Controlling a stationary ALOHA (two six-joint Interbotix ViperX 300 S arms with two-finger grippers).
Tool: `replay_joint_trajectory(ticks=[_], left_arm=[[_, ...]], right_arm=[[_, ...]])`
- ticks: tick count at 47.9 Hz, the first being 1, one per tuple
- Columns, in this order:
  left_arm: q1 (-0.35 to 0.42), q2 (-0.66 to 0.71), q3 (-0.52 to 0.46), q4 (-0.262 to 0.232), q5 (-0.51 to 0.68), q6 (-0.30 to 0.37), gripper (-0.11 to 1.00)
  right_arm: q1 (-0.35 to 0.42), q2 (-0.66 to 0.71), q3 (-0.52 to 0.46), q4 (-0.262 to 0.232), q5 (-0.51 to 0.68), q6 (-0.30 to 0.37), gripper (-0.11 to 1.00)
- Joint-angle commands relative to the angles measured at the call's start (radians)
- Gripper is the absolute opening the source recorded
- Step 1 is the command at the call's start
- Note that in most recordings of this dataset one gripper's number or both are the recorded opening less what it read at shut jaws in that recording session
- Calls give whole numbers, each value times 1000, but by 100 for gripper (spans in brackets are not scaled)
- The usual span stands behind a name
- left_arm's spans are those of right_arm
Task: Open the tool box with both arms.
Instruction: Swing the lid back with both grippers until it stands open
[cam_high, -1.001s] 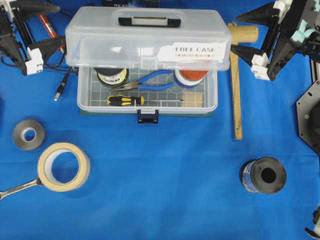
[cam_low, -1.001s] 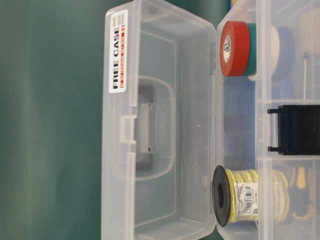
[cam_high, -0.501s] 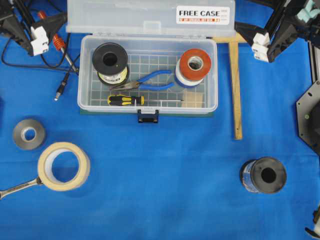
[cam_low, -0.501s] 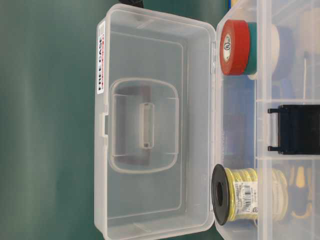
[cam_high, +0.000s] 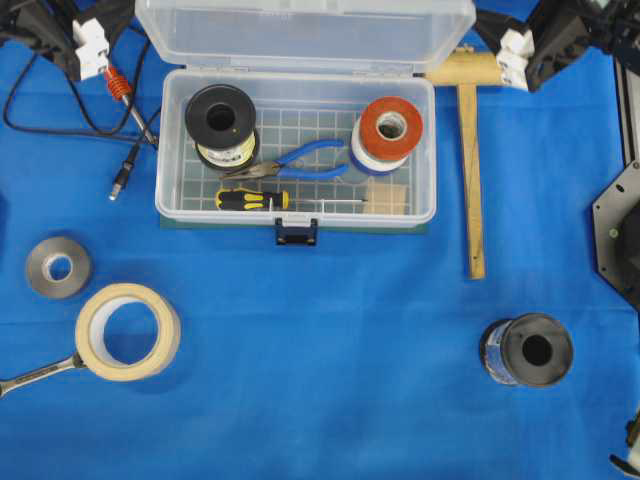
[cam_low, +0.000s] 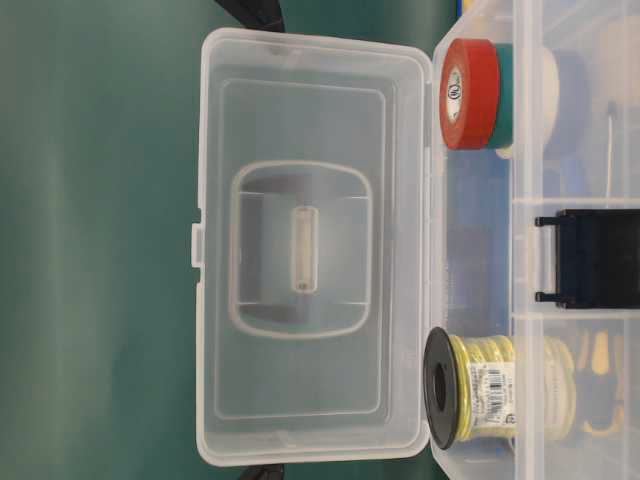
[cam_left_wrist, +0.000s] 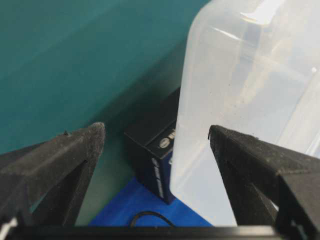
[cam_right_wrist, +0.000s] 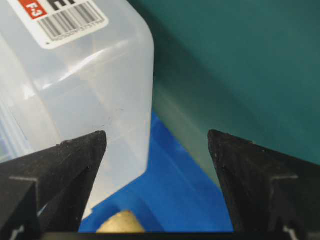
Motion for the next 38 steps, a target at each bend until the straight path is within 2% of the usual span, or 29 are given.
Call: replay_joint_trajectory(ticks=[1, 22, 38], left_arm=[[-8, 9, -55, 5, -18, -3, 91], [75, 86, -100, 5, 17, -2, 91], [114, 124, -107, 5, 32, -2, 91]], right_arm=[[-6, 15, -34, -3, -12, -2, 85], [-103, 112, -92, -12, -8, -3, 85], [-135, 179, -110, -14, -6, -3, 85]])
